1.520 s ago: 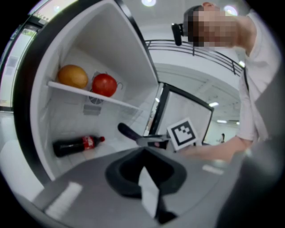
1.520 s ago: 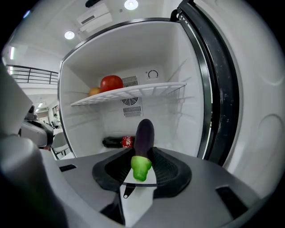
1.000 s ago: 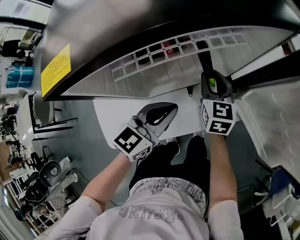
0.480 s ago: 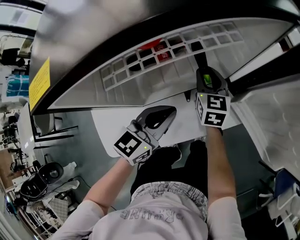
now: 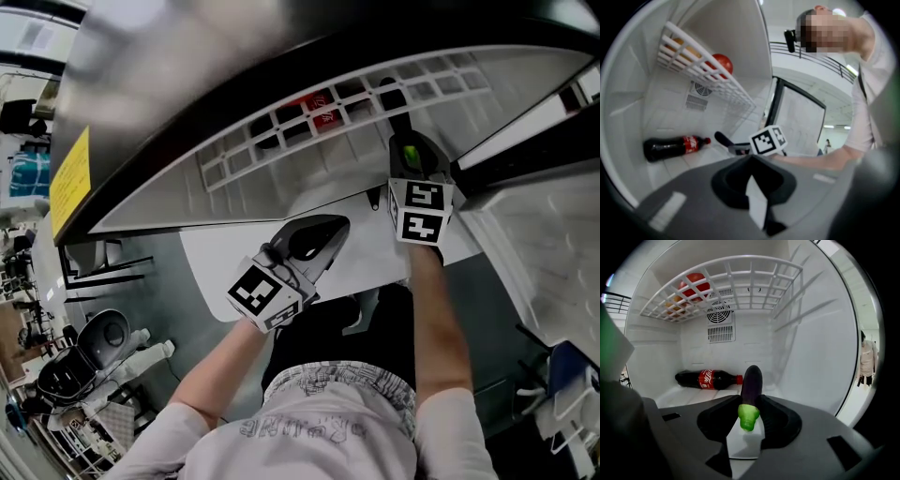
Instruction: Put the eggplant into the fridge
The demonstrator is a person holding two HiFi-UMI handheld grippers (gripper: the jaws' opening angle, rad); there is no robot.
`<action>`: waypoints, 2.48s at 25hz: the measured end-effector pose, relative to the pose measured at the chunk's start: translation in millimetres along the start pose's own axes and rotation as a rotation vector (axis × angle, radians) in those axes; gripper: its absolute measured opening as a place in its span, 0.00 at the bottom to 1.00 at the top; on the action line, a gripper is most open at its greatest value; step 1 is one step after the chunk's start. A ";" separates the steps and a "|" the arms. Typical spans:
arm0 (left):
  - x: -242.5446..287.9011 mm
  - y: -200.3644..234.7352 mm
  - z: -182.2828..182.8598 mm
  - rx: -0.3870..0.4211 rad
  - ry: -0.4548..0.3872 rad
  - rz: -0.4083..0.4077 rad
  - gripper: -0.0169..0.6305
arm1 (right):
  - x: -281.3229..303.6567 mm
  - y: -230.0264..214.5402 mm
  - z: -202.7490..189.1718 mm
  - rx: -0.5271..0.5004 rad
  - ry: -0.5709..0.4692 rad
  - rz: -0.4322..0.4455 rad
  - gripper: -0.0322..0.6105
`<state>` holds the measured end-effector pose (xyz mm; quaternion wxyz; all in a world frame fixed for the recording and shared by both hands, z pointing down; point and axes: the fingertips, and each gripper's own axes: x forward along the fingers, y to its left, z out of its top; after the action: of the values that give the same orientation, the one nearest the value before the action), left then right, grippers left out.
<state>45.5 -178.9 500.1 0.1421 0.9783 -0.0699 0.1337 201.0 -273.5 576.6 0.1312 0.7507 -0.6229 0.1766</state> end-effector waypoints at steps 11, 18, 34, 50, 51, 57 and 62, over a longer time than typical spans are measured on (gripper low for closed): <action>-4.2 2.5 2.2 -0.012 -0.003 0.005 0.04 | 15.1 -2.8 -7.0 -0.081 0.074 -0.032 0.26; -8.8 5.0 8.6 -0.011 -0.001 0.024 0.04 | 23.9 -5.8 -12.4 -0.130 0.135 -0.054 0.26; -3.2 14.5 18.0 -0.027 0.004 0.046 0.04 | 40.4 -12.2 -16.2 -0.130 0.148 -0.048 0.32; -22.5 -13.8 33.3 -0.041 0.000 0.069 0.04 | 7.5 -4.8 1.7 -0.141 0.127 -0.039 0.37; -24.6 -15.0 35.5 -0.042 -0.002 0.070 0.04 | 4.7 -3.6 5.6 -0.143 0.124 -0.038 0.37; -34.7 -26.7 50.3 -0.037 -0.022 0.076 0.04 | -18.4 5.3 28.8 -0.136 0.083 -0.014 0.37; -46.2 -32.0 65.3 -0.027 -0.050 0.086 0.04 | -43.3 18.8 50.6 -0.131 0.049 0.026 0.32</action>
<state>22.7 -163.2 418.5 0.1475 0.9754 -0.1173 0.1140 180.7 -259.7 511.9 0.1930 0.7278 -0.6395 0.1553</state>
